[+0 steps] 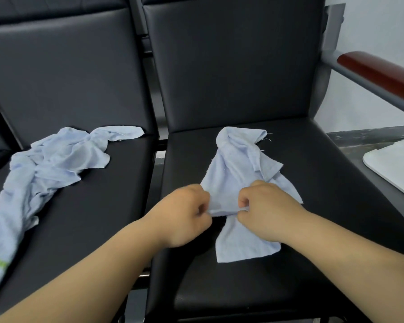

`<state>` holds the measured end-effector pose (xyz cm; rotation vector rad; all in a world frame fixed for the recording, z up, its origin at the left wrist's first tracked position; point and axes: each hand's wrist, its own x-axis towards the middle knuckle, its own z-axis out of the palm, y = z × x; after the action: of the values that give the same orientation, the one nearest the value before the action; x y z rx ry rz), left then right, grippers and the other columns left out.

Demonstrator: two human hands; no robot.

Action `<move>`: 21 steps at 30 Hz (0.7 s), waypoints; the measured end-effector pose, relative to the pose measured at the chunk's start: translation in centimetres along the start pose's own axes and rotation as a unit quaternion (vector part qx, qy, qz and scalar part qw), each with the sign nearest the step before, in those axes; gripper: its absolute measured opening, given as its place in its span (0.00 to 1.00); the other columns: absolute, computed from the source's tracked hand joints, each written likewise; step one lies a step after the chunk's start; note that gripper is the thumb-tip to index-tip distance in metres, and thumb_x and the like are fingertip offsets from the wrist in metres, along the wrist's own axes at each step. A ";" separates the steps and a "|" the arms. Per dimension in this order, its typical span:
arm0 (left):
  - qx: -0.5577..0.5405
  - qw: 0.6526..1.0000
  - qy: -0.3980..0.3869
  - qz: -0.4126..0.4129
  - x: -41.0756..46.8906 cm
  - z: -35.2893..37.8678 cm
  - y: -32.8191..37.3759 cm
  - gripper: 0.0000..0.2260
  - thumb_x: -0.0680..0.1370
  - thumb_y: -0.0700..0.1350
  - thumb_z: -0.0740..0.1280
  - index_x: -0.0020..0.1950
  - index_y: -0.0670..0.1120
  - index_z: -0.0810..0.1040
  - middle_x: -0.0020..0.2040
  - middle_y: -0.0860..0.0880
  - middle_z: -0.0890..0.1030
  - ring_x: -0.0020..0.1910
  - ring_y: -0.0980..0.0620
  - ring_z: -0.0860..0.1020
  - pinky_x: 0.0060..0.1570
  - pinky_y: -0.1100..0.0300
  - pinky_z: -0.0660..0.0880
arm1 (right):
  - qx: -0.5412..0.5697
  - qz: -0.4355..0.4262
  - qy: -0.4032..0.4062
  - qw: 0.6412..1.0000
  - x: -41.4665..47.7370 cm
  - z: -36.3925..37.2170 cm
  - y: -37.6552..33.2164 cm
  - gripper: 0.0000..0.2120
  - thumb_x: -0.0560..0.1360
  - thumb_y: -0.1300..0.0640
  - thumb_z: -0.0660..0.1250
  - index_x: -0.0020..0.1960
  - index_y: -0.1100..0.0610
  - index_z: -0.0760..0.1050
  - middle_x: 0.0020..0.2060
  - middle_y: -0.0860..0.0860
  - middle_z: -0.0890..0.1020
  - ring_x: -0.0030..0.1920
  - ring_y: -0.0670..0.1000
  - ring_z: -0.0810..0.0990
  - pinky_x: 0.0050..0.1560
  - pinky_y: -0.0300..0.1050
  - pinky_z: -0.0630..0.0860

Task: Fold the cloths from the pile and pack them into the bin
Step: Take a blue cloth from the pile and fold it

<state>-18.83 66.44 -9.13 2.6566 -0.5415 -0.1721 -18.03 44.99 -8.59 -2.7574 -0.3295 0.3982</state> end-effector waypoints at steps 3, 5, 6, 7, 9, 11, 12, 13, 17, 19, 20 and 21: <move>-0.129 0.986 0.098 -0.029 0.0 -1.4 0.3 0.12 0.68 0.45 0.69 0.29 0.45 0.68 0.45 0.54 0.79 0.42 0.57 0.79 0.39 0.63 0.75 | 0.071 0.050 0.050 0.995 0.7 -0.9 0.1 0.09 0.79 0.53 0.65 0.47 0.58 0.79 0.45 0.53 0.80 0.42 0.50 0.77 0.43 0.46 0.76; -0.202 0.969 0.136 -0.050 0.0 -2.0 1.0 0.14 0.66 0.40 0.69 0.26 0.44 0.65 0.45 0.53 0.82 0.41 0.58 0.81 0.37 0.66 0.73 | 0.121 0.076 0.070 0.987 1.1 -2.0 0.2 0.07 0.77 0.55 0.65 0.44 0.57 0.79 0.41 0.54 0.81 0.38 0.51 0.76 0.38 0.46 0.73; -0.245 0.957 0.142 -0.061 0.1 -2.2 1.4 0.13 0.65 0.39 0.67 0.26 0.44 0.63 0.43 0.52 0.83 0.37 0.52 0.81 0.34 0.63 0.73 | 0.153 0.085 0.075 0.982 1.2 -2.5 0.3 0.06 0.77 0.56 0.65 0.44 0.56 0.79 0.40 0.54 0.81 0.38 0.51 0.77 0.39 0.46 0.73; -0.299 0.941 0.142 -0.073 0.1 -2.3 1.6 0.12 0.63 0.39 0.65 0.27 0.43 0.61 0.40 0.50 0.83 0.32 0.46 0.77 0.29 0.59 0.71 | 0.195 0.095 0.075 0.973 1.2 -2.9 0.4 0.06 0.77 0.56 0.66 0.44 0.55 0.81 0.41 0.55 0.82 0.39 0.52 0.78 0.39 0.46 0.74; -0.375 0.912 0.135 -0.092 0.2 -2.6 2.1 0.09 0.62 0.36 0.62 0.31 0.42 0.60 0.35 0.44 0.78 0.28 0.46 0.66 0.25 0.59 0.63 | 0.289 0.116 0.066 0.948 1.0 -3.3 0.4 0.07 0.78 0.56 0.67 0.46 0.55 0.84 0.45 0.58 0.85 0.42 0.54 0.81 0.43 0.48 0.77; -0.396 0.904 0.124 -0.103 0.2 -3.0 2.2 0.06 0.67 0.31 0.61 0.38 0.41 0.68 0.34 0.40 0.73 0.26 0.49 0.64 0.24 0.62 0.60 | 0.396 0.139 0.041 0.907 0.7 -3.4 0.3 0.07 0.79 0.59 0.67 0.48 0.56 0.85 0.50 0.60 0.86 0.47 0.57 0.85 0.53 0.54 0.83; -0.401 0.903 0.112 -0.106 0.3 -3.1 2.2 0.09 0.70 0.29 0.59 0.44 0.41 0.72 0.34 0.40 0.72 0.24 0.50 0.64 0.22 0.64 0.60 | 0.457 0.153 0.030 0.876 0.5 -3.6 0.2 0.08 0.79 0.61 0.67 0.49 0.56 0.85 0.51 0.61 0.86 0.51 0.59 0.86 0.59 0.58 0.83; -0.406 0.903 0.096 -0.100 0.2 -3.3 2.3 0.11 0.73 0.28 0.58 0.48 0.41 0.74 0.34 0.41 0.71 0.23 0.51 0.63 0.22 0.64 0.61 | 0.507 0.161 0.023 0.846 0.5 -3.6 0.1 0.08 0.80 0.63 0.66 0.50 0.57 0.85 0.52 0.61 0.86 0.54 0.60 0.86 0.61 0.61 0.81; -0.271 0.962 0.011 -0.026 -0.4 -3.6 2.6 0.12 0.73 0.48 0.70 0.41 0.40 0.75 0.31 0.47 0.69 0.28 0.53 0.66 0.29 0.60 0.64 | 0.530 0.098 0.018 0.842 0.5 -4.1 0.1 0.10 0.81 0.59 0.66 0.46 0.54 0.85 0.46 0.57 0.87 0.49 0.59 0.86 0.52 0.57 0.82; -0.205 0.978 0.023 -0.026 -0.4 -3.6 2.4 0.12 0.74 0.42 0.70 0.36 0.40 0.70 0.29 0.51 0.69 0.28 0.55 0.66 0.31 0.58 0.65 | 0.490 0.024 -0.018 0.871 0.0 -4.8 0.0 0.09 0.80 0.54 0.69 0.43 0.51 0.83 0.40 0.51 0.85 0.43 0.52 0.83 0.45 0.50 0.78; -0.200 0.978 0.048 -0.030 -0.5 -3.6 2.2 0.10 0.74 0.36 0.67 0.35 0.41 0.69 0.28 0.53 0.69 0.28 0.55 0.67 0.31 0.59 0.66 | 0.449 -0.013 -0.047 0.892 -0.4 -5.2 0.0 0.07 0.78 0.51 0.72 0.41 0.47 0.82 0.38 0.47 0.85 0.42 0.48 0.83 0.44 0.45 0.78; -0.193 0.977 0.081 -0.031 -0.5 -3.7 2.1 0.11 0.74 0.32 0.64 0.33 0.43 0.69 0.29 0.55 0.71 0.28 0.57 0.68 0.32 0.63 0.67 | 0.383 -0.039 -0.078 0.920 -0.7 -5.5 0.0 0.06 0.75 0.49 0.75 0.41 0.45 0.80 0.38 0.44 0.84 0.41 0.45 0.83 0.43 0.41 0.78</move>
<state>-19.28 66.29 -4.82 2.2834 -0.3335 -0.0692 -16.94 43.15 -3.45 -1.9448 -0.2474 0.5802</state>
